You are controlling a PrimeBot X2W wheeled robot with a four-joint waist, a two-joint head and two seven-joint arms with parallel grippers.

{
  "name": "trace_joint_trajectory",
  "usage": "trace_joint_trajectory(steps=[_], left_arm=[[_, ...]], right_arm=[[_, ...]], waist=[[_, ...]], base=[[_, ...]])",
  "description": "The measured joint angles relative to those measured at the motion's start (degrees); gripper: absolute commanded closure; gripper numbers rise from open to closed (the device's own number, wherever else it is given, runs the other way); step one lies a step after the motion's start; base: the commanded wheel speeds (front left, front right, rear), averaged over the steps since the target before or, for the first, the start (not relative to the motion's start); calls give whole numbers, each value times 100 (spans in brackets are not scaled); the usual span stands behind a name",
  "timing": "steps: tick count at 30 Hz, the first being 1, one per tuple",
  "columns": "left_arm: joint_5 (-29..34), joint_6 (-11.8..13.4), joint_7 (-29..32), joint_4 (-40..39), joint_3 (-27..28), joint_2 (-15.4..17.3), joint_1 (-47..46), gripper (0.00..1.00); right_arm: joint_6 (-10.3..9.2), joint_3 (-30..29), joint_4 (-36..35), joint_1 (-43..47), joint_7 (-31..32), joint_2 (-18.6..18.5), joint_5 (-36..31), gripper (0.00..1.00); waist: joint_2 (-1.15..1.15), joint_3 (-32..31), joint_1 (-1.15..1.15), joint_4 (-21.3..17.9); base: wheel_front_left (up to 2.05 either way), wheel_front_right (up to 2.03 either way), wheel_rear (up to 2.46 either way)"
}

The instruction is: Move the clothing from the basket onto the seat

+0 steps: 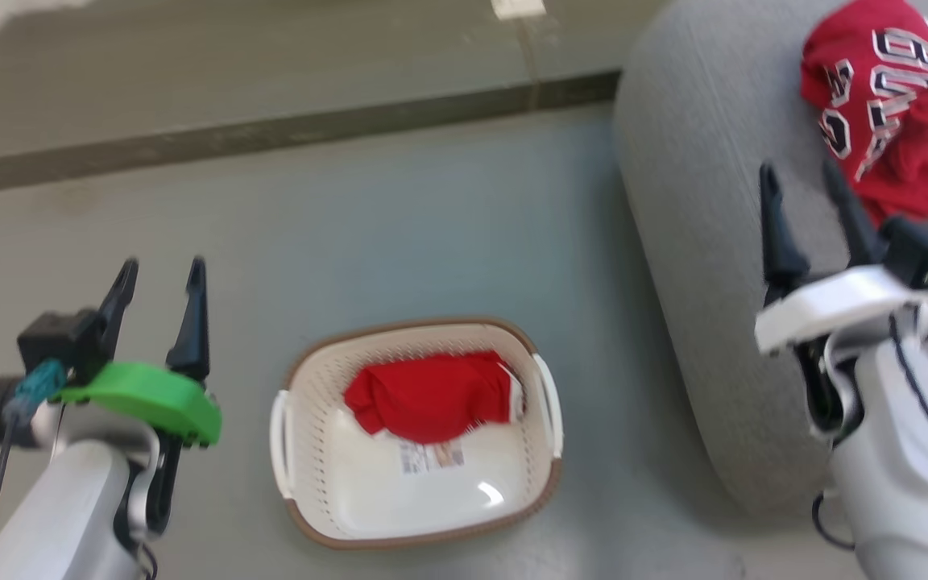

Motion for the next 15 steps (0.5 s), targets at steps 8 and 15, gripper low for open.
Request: trace_joint_trajectory(steps=[8,15], left_arm=[[163,0,0,-62,595,-115,744,0],[434,0,0,-324,895,-242,1123,0]], right_arm=[[-58,58,-365,722,0,183,-22,0],[-153,46,-624,1162,0,211,-19,0]], waist=[[0,-546,0,387],[0,-753,0,556]], base=[[0,0,0],[0,0,0]])
